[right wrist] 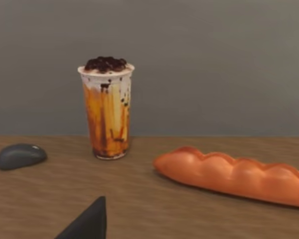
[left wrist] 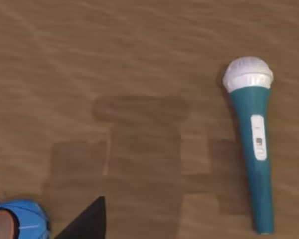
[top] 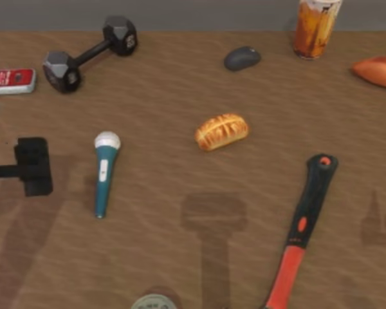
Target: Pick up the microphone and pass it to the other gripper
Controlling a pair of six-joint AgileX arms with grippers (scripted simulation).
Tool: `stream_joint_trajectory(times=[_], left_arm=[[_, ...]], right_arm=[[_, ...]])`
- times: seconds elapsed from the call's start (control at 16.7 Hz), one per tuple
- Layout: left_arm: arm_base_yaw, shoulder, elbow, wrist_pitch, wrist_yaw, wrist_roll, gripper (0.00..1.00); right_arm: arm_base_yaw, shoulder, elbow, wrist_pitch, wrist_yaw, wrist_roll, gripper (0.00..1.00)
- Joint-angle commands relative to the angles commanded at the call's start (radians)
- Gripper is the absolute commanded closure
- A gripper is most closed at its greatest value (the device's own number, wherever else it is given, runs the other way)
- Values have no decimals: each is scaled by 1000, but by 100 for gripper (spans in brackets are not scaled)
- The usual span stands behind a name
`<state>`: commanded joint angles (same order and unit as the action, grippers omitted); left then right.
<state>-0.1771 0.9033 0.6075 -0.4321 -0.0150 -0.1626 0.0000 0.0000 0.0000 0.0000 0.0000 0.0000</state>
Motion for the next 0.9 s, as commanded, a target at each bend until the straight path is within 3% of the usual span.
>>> stream_joint_trajectory(times=[0.48,0.9], left_arm=[[-136,693,459,-338,-11,-124,0],[-189,948,651,-454,-15,-173,0]], right_arm=[[0,0,0,0,0,0,0],[0,0,0,0,0,0,0]])
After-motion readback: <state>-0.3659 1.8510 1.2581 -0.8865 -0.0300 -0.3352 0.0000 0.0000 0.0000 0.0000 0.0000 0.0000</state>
